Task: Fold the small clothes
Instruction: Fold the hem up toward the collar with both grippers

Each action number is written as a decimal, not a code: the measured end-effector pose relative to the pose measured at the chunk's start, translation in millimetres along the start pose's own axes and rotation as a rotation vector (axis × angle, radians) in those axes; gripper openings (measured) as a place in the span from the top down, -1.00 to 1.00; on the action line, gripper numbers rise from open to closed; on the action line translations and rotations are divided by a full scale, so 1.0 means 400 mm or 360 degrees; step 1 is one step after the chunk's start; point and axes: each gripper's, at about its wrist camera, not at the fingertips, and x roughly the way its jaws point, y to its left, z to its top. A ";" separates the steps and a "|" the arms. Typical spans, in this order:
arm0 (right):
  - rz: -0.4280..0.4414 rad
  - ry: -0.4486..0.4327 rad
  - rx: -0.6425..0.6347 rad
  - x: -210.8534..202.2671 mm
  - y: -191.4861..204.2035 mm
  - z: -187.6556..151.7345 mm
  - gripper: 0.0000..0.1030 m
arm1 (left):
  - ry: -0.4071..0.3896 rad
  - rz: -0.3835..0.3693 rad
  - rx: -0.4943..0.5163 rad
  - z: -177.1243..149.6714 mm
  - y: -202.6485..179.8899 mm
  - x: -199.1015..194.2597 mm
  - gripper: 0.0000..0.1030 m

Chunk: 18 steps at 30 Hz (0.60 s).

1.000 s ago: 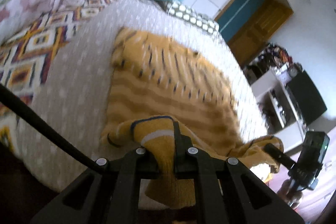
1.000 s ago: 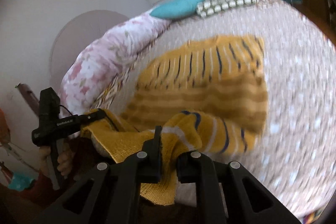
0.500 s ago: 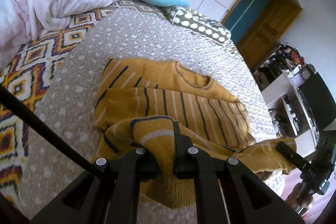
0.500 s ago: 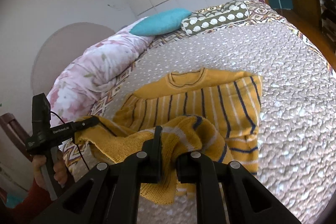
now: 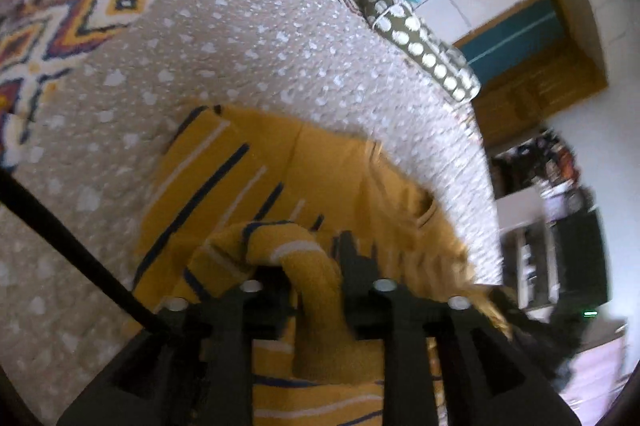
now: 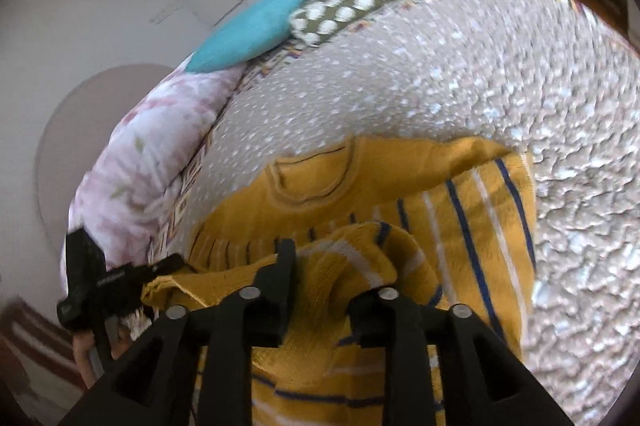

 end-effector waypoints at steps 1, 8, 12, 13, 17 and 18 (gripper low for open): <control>0.0008 0.0011 0.0057 0.021 -0.022 0.017 0.29 | -0.0002 -0.0053 -0.0052 0.013 0.010 0.004 0.26; 0.0128 0.0000 0.0453 0.087 -0.138 0.073 -0.14 | -0.0081 -0.0337 -0.0294 0.066 0.046 -0.018 -0.53; 0.0207 -0.0019 0.0611 0.083 -0.173 0.090 -0.14 | -0.0150 -0.0300 -0.0286 0.090 0.056 -0.066 -0.57; 0.0215 -0.0032 0.0613 0.074 -0.173 0.093 -0.14 | -0.0168 -0.0283 -0.0286 0.090 0.061 -0.084 -0.57; 0.0159 -0.0139 0.0543 -0.010 -0.173 0.101 -0.21 | -0.0197 -0.0173 -0.0220 0.064 0.071 -0.142 -0.59; 0.0126 -0.0171 0.0533 -0.034 -0.177 0.101 -0.34 | -0.0196 -0.0141 -0.0197 0.055 0.077 -0.151 -0.59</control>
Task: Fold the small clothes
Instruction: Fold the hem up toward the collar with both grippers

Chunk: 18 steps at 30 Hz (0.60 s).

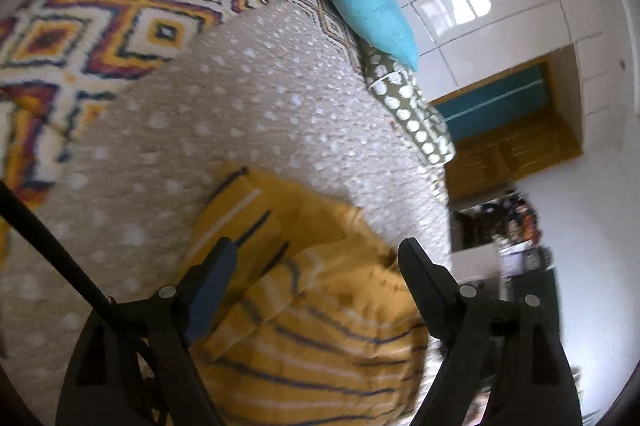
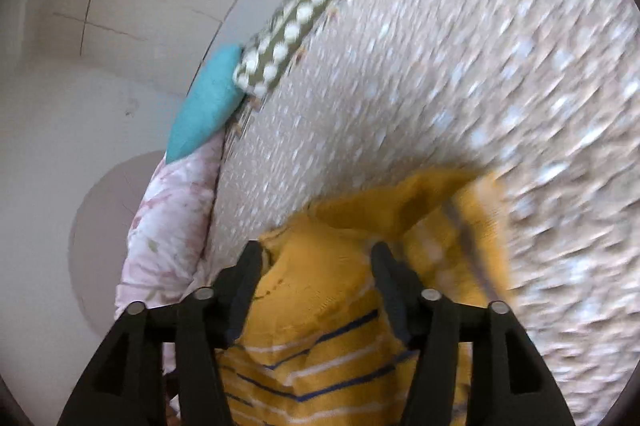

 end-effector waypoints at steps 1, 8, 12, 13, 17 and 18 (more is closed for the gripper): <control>-0.0035 -0.0038 -0.0009 -0.033 -0.005 0.002 -0.40 | 0.0002 0.0055 0.0035 -0.015 0.003 -0.015 -0.59; -0.0277 0.0042 -0.0390 -0.187 -0.007 -0.116 -0.40 | 0.0065 0.0206 0.0266 -0.139 0.053 -0.072 -0.59; -0.0408 0.0157 -0.0613 -0.207 -0.036 -0.257 -0.40 | 0.0159 0.0242 0.0442 -0.231 0.072 -0.053 -0.59; -0.0437 0.0171 -0.0652 -0.200 -0.042 -0.282 -0.38 | 0.0190 0.0263 0.0486 -0.255 0.073 -0.039 -0.59; -0.0478 0.0254 -0.0692 -0.166 -0.075 -0.345 0.82 | 0.0318 0.0463 0.0627 -0.314 0.065 0.026 0.26; -0.0436 0.0258 -0.0645 -0.172 -0.083 -0.344 0.84 | 0.0323 0.0511 0.0637 -0.315 0.062 0.025 0.71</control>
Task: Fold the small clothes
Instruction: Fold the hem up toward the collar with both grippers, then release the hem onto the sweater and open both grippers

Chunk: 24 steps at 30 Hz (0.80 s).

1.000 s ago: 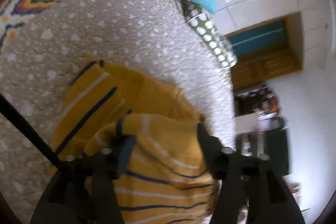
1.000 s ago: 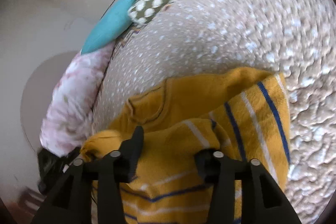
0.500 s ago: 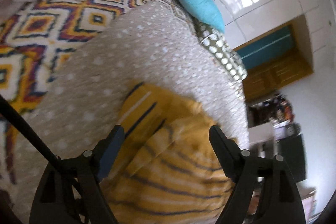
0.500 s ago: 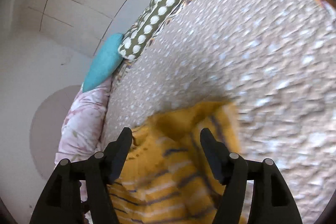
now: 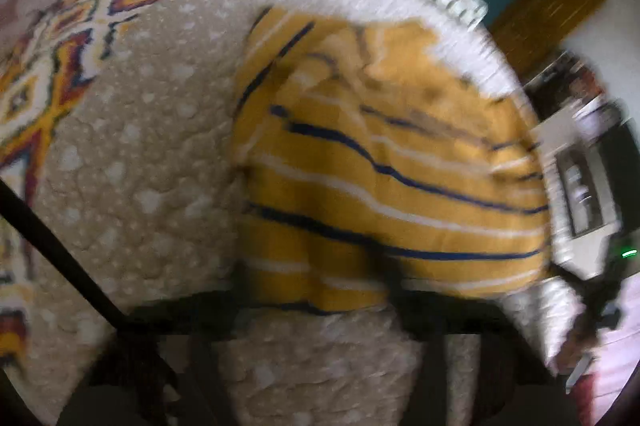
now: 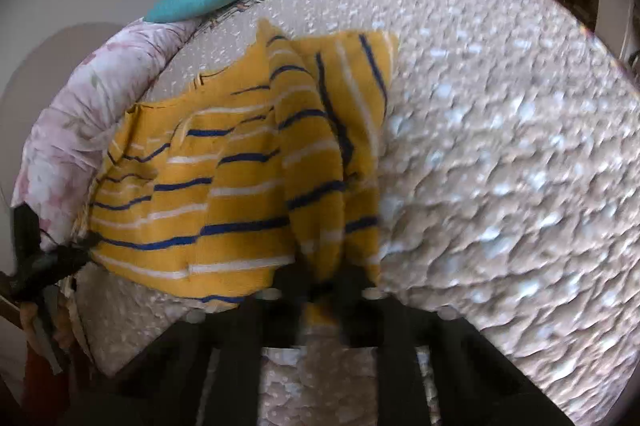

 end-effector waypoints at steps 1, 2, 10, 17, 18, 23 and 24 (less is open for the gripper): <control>0.0032 -0.0001 0.0045 -0.011 -0.011 -0.003 0.85 | 0.0001 -0.0023 -0.0018 -0.001 0.001 -0.019 0.74; 0.0054 -0.0005 0.0077 -0.028 -0.022 -0.006 0.86 | -0.0021 -0.0053 -0.0027 -0.004 0.002 -0.047 0.75; 0.0099 0.0032 0.0144 -0.095 -0.101 -0.110 0.84 | -0.0079 0.0016 -0.0008 -0.078 0.049 -0.161 0.89; -0.0046 -0.0239 0.0020 -0.193 -0.038 -0.109 0.33 | -0.0202 0.0041 -0.0014 -0.085 0.080 -0.216 0.88; -0.0082 -0.0313 -0.0016 -0.216 -0.019 -0.103 0.33 | -0.0244 0.0030 0.0007 -0.083 0.067 -0.233 0.88; 0.0066 -0.0322 -0.0197 -0.172 0.113 -0.047 0.34 | -0.0314 -0.0138 0.0209 -0.049 -0.078 -0.230 0.17; 0.0083 -0.0293 -0.0236 -0.143 0.139 -0.034 0.36 | -0.0301 -0.0154 0.0255 -0.041 -0.118 -0.208 -0.13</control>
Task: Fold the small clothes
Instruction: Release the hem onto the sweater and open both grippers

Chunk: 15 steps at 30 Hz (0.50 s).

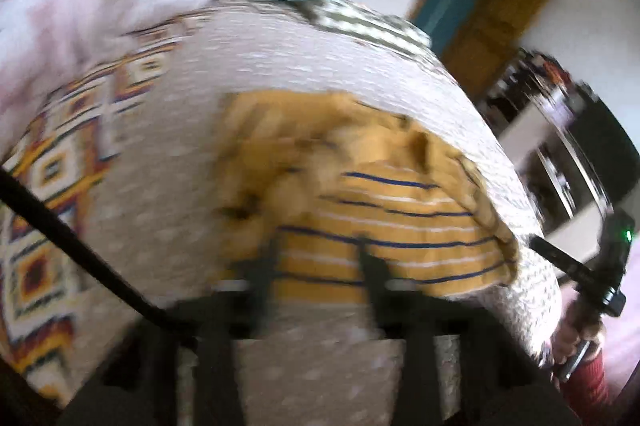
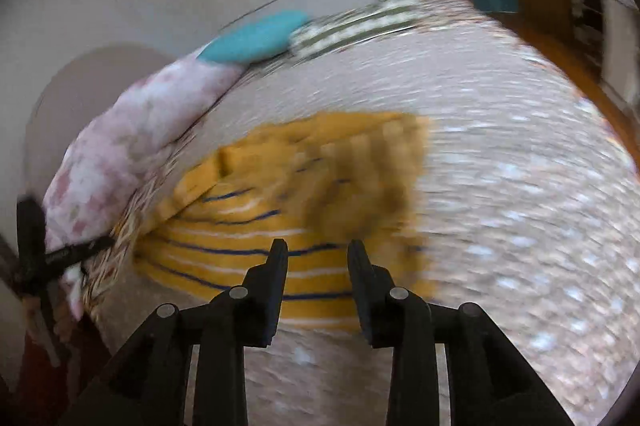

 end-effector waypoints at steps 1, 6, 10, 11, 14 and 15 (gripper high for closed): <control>0.0023 0.0033 -0.0038 0.033 0.020 0.008 0.37 | 0.0004 -0.0019 0.0036 0.009 -0.031 0.027 -0.14; 0.0072 0.0245 -0.0169 0.246 0.091 0.064 0.37 | 0.0134 -0.0052 0.0142 0.080 -0.105 0.194 -0.14; -0.0054 0.0175 -0.0130 0.312 0.043 0.135 0.37 | 0.0104 0.0135 0.0078 0.184 -0.030 0.290 -0.14; -0.0073 0.0149 -0.0091 0.317 0.025 0.148 0.37 | 0.0083 0.0148 0.0025 0.209 -0.001 0.301 -0.14; -0.0170 0.0094 0.0055 0.341 -0.062 0.202 0.37 | 0.0070 0.0200 -0.0146 0.259 0.106 0.331 -0.14; -0.0196 0.0114 0.0108 0.363 -0.100 0.216 0.37 | 0.0080 0.0202 -0.0192 0.266 0.136 0.343 -0.14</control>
